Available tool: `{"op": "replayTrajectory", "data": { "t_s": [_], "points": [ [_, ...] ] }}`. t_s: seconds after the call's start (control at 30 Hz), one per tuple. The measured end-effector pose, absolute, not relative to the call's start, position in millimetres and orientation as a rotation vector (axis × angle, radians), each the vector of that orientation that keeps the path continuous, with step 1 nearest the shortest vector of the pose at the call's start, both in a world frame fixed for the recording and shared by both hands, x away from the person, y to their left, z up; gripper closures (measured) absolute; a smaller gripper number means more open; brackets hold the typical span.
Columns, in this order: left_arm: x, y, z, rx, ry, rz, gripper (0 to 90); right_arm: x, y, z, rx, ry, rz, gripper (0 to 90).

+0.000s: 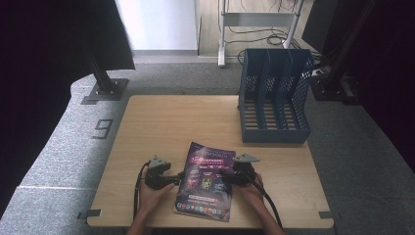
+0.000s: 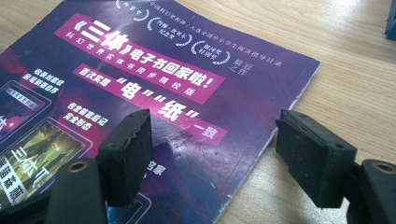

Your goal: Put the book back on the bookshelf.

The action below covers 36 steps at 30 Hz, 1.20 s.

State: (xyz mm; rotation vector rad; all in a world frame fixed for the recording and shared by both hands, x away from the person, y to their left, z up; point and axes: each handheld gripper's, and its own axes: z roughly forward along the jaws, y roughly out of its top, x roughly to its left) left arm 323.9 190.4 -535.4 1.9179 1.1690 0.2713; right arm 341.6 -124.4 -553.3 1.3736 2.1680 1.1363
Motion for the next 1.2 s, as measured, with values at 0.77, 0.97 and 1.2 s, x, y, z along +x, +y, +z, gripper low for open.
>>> {"op": "replayTrajectory", "data": {
  "t_s": [0.77, 0.97, 1.2],
  "points": [
    [347.4, 150.3, -534.0, 1.989, 1.148, 0.262, 20.0, 341.4, -124.2, -553.3, 1.374, 2.167, 1.136, 27.0],
    [353.5, 138.2, -541.4, 2.031, 1.130, 0.249, 19.8, 341.4, -124.2, -553.3, 1.374, 2.168, 1.135, 27.0],
    [357.1, 134.8, -544.2, 2.068, 1.136, 0.258, 18.2, 341.1, -124.1, -553.4, 1.376, 2.166, 1.135, 27.2]
  ]
}}
